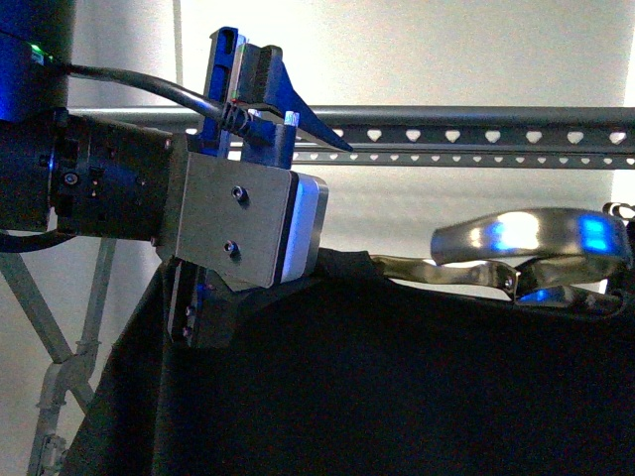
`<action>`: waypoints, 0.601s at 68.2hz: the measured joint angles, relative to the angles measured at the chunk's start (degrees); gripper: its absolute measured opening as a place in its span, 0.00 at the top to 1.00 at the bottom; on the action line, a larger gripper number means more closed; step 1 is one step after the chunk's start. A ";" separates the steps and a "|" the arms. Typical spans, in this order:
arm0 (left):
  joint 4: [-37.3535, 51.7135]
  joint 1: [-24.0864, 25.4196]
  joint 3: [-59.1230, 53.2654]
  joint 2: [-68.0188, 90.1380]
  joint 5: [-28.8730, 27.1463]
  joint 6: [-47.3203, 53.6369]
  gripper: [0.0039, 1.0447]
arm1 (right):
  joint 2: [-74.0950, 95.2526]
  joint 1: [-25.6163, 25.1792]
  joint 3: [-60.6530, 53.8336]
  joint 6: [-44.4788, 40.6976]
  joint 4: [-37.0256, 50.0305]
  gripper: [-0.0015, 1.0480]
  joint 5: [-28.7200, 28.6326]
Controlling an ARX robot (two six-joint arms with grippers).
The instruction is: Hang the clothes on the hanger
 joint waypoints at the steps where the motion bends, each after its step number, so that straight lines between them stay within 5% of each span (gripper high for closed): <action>1: 0.00 0.00 0.00 0.00 0.00 0.00 0.06 | -0.07 -0.04 0.00 0.42 -0.39 0.91 -0.35; 41: 0.00 0.00 0.00 -0.02 0.02 0.00 0.06 | -1.55 -6.05 -0.44 13.57 -12.79 0.91 -10.36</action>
